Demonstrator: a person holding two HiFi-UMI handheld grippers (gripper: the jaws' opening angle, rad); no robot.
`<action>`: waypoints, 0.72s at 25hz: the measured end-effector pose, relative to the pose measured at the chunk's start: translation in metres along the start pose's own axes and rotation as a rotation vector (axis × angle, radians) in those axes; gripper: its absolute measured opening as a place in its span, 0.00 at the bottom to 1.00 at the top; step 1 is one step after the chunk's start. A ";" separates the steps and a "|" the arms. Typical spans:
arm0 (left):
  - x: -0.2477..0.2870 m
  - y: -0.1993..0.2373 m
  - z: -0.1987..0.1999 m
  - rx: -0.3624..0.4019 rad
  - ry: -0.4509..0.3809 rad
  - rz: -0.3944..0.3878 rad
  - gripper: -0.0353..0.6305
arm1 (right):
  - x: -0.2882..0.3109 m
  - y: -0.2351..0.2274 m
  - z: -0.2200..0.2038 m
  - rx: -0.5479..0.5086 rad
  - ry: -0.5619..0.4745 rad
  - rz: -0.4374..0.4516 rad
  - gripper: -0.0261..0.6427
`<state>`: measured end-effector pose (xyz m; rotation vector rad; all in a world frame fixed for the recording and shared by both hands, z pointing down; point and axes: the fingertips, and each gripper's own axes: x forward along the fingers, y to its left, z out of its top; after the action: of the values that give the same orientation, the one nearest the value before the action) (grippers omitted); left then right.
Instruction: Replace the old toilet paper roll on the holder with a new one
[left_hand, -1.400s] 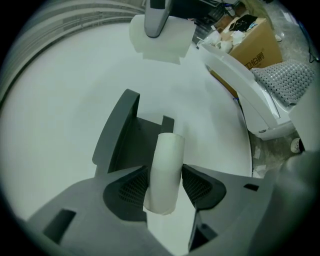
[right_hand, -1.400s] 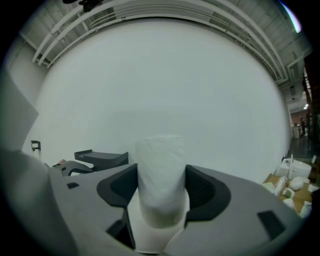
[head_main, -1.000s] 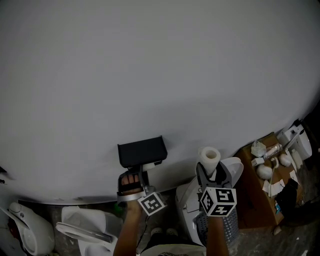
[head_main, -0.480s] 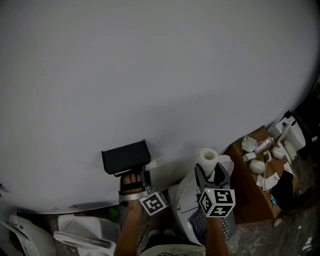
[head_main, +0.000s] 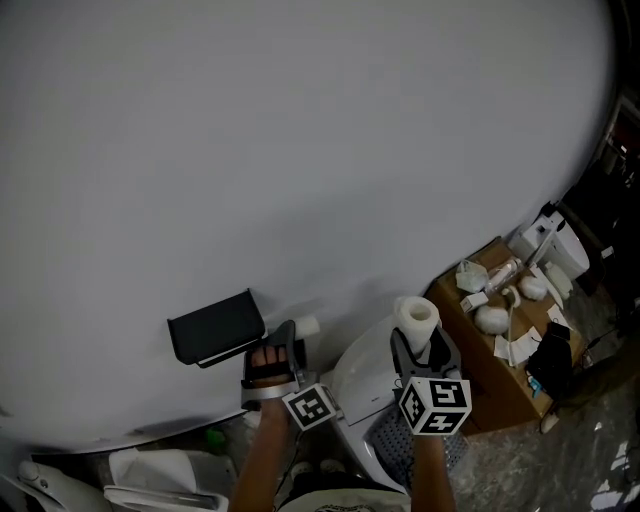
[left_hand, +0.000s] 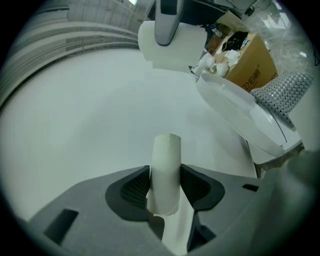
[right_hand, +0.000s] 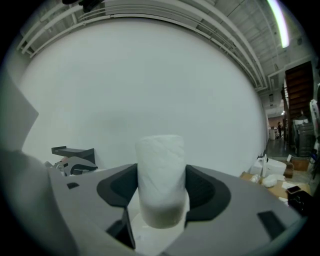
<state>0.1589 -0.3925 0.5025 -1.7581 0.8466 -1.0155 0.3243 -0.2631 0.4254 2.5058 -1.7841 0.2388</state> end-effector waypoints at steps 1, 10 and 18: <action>-0.001 0.000 0.005 -0.009 -0.013 -0.002 0.34 | -0.002 -0.003 0.000 0.001 0.000 -0.006 0.46; -0.032 0.036 0.031 -0.232 -0.148 -0.004 0.34 | -0.007 0.004 0.006 0.008 -0.017 0.008 0.46; -0.080 0.089 0.022 -0.653 -0.334 -0.040 0.34 | -0.003 0.048 0.017 0.009 -0.042 0.100 0.46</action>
<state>0.1341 -0.3475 0.3922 -2.4127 0.9925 -0.4561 0.2802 -0.2788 0.4058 2.4486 -1.9310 0.2004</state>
